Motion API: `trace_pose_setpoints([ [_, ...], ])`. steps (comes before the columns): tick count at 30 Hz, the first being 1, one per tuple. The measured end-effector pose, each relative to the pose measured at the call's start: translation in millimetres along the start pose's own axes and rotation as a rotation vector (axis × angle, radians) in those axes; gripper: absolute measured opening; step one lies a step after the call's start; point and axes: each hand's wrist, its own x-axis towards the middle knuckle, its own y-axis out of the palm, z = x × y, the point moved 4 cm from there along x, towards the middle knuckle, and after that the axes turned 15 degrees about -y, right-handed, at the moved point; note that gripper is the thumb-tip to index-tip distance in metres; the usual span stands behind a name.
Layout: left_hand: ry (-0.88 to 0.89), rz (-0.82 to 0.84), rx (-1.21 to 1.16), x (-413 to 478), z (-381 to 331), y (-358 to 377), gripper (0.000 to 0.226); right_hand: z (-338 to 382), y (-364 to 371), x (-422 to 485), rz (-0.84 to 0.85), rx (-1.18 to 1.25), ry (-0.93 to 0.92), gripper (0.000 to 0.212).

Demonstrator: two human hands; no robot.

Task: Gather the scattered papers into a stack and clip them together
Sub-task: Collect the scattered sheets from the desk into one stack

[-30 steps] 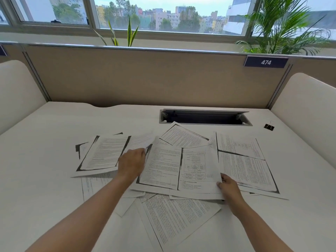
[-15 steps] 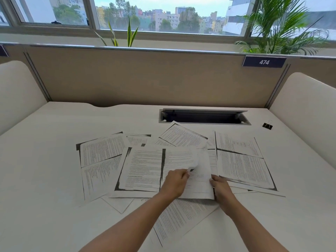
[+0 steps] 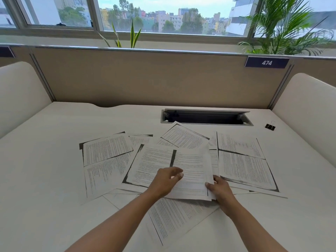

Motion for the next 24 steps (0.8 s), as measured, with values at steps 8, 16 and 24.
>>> trace_pose_setpoints([
  [8, -0.251, -0.383, 0.115, 12, 81, -86, 0.032, -3, -7, 4, -0.026, 0.038, -0.017, 0.037],
  [16, -0.294, -0.197, 0.465, -6, 154, -142, 0.064, -11, -8, 8, -0.030, 0.042, 0.005, 0.035],
  [24, -0.336, -0.031, 0.553, -11, 164, -145, 0.088, -14, -7, 9, -0.041, 0.085, 0.018, 0.032],
])
